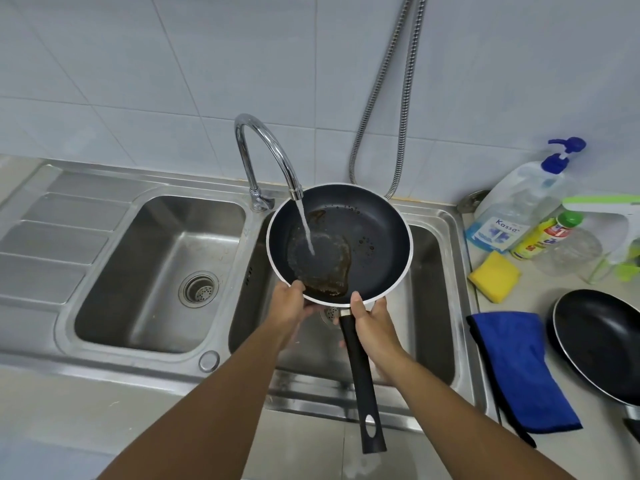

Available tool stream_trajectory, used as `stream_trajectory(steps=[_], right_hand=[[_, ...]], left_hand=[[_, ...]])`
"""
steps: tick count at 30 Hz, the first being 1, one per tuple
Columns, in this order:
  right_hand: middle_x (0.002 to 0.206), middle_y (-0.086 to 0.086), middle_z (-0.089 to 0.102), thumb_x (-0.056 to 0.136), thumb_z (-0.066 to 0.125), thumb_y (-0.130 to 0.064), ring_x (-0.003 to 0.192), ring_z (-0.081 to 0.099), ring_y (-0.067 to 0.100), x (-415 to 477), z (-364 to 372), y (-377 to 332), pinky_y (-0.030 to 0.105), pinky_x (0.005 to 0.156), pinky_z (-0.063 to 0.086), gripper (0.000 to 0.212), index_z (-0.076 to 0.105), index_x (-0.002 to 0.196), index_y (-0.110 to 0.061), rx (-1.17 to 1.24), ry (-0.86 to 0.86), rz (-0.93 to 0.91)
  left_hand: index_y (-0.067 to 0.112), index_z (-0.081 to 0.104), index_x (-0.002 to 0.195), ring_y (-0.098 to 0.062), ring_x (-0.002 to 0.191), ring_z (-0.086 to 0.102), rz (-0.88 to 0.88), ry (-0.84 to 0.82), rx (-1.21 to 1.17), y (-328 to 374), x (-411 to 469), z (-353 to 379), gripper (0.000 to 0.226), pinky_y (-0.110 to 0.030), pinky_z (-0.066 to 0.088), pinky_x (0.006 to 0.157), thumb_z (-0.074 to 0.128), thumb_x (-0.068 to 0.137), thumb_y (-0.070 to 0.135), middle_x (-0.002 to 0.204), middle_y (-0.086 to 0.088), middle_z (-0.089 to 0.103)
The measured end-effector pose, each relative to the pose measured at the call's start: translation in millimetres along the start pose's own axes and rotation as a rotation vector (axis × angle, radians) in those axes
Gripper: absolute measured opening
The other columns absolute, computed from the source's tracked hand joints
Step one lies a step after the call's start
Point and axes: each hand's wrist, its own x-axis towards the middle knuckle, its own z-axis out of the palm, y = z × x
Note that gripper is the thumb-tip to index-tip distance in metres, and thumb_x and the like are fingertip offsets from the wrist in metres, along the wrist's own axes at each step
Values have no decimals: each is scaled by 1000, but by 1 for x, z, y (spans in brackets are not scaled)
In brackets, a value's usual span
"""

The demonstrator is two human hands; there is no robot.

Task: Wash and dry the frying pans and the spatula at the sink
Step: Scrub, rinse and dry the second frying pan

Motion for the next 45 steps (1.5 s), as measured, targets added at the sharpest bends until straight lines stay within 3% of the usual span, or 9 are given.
stream_trajectory(steps=[3, 7, 9, 13, 16, 20, 26, 36, 45], right_hand=[[110, -1, 73, 83, 30, -85, 103, 67, 24, 7, -21, -2, 50, 95, 53, 72, 57, 119, -29, -168, 134, -26], [111, 5, 64, 102, 49, -33, 104, 58, 24, 28, -88, -21, 32, 89, 41, 32, 61, 124, -12, -355, 501, -246], [122, 19, 60, 91, 61, -17, 114, 55, 36, 51, -131, -24, 39, 96, 42, 42, 56, 131, -4, -600, 631, -303], [131, 29, 46, 92, 60, -41, 120, 45, 47, 83, -197, -18, 53, 103, 37, 56, 48, 133, -5, -1045, 670, -58], [139, 24, 35, 95, 53, -60, 122, 42, 49, 91, -212, -14, 57, 100, 39, 64, 39, 139, -16, -966, 564, 35], [135, 20, 33, 91, 68, -44, 118, 40, 48, 100, -211, -11, 56, 99, 40, 54, 45, 130, -16, -888, 547, -16], [136, 22, 41, 82, 75, -21, 124, 41, 40, 86, -194, -38, 47, 105, 37, 59, 47, 132, -12, -685, 644, -319], [135, 0, 53, 76, 69, -9, 120, 49, 18, 62, -100, -112, 21, 100, 32, 79, 45, 146, -38, -692, 197, -775], [129, 3, 26, 79, 73, -24, 112, 44, 25, 134, -9, -199, 41, 98, 47, 65, 49, 134, -48, -1133, -186, -852]], left_hand=[[8, 58, 127, -31, 106, 71, 6, 2, -17, 0, 0, 0, 38, -46, 63, 83, 34, 101, -7, 116, -15, 72], [3, 58, 126, -32, 102, 72, -9, 9, -24, -2, 3, -3, 35, -48, 62, 84, 33, 102, -6, 111, -17, 72], [1, 58, 129, -35, 103, 73, -21, 4, -9, -4, 6, -5, 37, -52, 62, 87, 33, 102, -4, 113, -20, 73], [6, 58, 127, -35, 105, 73, -28, -11, 2, -5, 4, -1, 36, -46, 64, 82, 33, 102, -4, 116, -20, 73], [15, 62, 109, -34, 104, 72, -22, -20, 5, -4, 2, 3, 37, -45, 64, 79, 32, 102, -5, 114, -17, 73], [16, 60, 98, -31, 97, 71, -14, -29, -2, -2, 2, 3, 39, -46, 63, 79, 30, 100, -8, 107, -16, 72], [14, 50, 133, -32, 105, 70, 13, 13, 13, -5, 5, -10, 38, -43, 65, 72, 33, 103, -3, 119, -14, 68], [14, 57, 132, -35, 102, 72, 19, 40, 101, -2, 6, -34, 39, -56, 64, 79, 39, 99, 3, 116, -17, 71], [20, 56, 134, -30, 102, 72, 79, 4, 253, 2, 22, -48, 39, -52, 64, 80, 41, 100, 10, 114, -11, 71]])
